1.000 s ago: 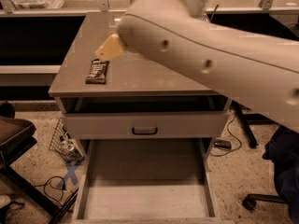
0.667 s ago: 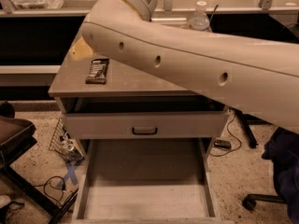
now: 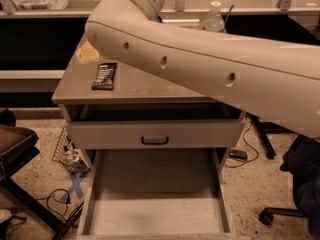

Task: Place rxbar chocolate into middle drawer

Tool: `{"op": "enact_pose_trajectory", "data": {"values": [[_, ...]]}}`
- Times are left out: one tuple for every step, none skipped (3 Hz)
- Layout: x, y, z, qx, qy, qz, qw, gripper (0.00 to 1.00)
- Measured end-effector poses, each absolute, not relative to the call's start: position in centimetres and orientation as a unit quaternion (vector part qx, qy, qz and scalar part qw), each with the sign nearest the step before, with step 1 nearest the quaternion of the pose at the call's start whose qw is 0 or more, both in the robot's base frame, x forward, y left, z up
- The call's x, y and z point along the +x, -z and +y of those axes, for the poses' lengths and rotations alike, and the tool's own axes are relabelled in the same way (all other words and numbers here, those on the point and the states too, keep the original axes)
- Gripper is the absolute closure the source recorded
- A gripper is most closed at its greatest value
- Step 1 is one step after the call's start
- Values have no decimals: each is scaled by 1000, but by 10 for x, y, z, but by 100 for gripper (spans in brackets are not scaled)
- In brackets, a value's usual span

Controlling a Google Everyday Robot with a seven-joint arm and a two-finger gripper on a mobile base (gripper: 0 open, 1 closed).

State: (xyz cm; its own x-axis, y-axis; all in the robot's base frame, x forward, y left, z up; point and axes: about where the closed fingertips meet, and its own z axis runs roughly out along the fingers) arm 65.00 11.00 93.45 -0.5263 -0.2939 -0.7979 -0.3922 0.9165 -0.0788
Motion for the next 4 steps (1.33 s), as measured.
{"op": "enact_pose_trajectory", "data": {"values": [[675, -905, 112, -118, -45, 912, 390, 0], [686, -891, 115, -76, -28, 933, 350, 0], [695, -874, 122, -65, 4, 948, 311, 0], [697, -845, 115, -47, 33, 964, 259, 0]]}}
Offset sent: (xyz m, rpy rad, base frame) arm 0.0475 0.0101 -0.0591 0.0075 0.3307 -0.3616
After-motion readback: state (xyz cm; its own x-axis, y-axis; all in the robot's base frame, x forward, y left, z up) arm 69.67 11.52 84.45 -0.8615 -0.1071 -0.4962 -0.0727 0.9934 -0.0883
